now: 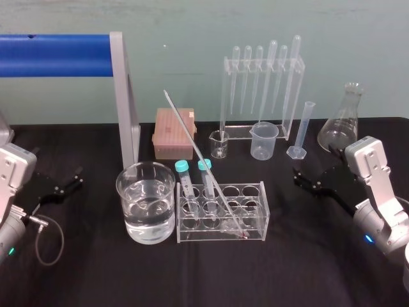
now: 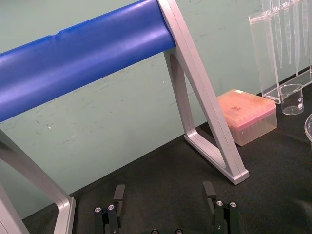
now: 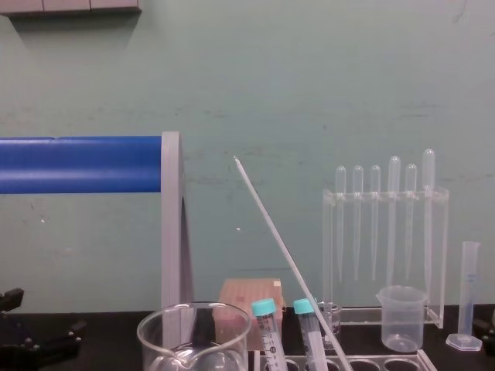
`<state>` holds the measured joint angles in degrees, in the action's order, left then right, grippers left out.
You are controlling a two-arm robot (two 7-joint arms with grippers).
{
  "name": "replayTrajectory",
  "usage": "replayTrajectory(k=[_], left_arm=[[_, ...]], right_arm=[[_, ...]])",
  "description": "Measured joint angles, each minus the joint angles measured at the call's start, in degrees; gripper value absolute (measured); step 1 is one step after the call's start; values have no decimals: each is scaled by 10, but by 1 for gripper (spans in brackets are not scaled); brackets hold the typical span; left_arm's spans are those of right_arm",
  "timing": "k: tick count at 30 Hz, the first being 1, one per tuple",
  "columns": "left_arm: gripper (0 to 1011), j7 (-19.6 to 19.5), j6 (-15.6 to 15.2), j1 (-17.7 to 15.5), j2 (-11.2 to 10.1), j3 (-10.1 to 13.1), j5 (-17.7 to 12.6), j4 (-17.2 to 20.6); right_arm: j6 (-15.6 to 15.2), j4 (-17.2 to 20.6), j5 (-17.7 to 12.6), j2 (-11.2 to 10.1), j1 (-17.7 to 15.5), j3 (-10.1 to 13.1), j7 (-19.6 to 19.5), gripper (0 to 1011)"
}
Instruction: Hold the thermometer with one hand and immerse one end into the beaker, then reinsert it into the test tube rack.
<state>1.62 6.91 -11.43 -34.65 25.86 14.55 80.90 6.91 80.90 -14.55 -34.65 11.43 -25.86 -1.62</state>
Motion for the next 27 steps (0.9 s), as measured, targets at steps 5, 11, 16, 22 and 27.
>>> replayTrajectory(k=[5, 11, 16, 22, 27], left_arm=[[1008, 0, 0, 0, 0, 0, 0, 0], [1008, 0, 0, 0, 0, 0, 0, 0], [1008, 0, 0, 0, 0, 0, 0, 0], [1008, 0, 0, 0, 0, 0, 0, 0], [1008, 0, 0, 0, 0, 0, 0, 0]], right_arm=[[0, 0, 0, 0, 0, 0, 0, 1003], [-3, 0, -2, 0, 0, 3, 5, 1003], [-32, 32, -59, -8, -4, 27, 65, 1003], [-67, 75, -142, -21, 0, 53, 158, 1003], [-90, 89, -189, -22, 39, 55, 254, 1003]])
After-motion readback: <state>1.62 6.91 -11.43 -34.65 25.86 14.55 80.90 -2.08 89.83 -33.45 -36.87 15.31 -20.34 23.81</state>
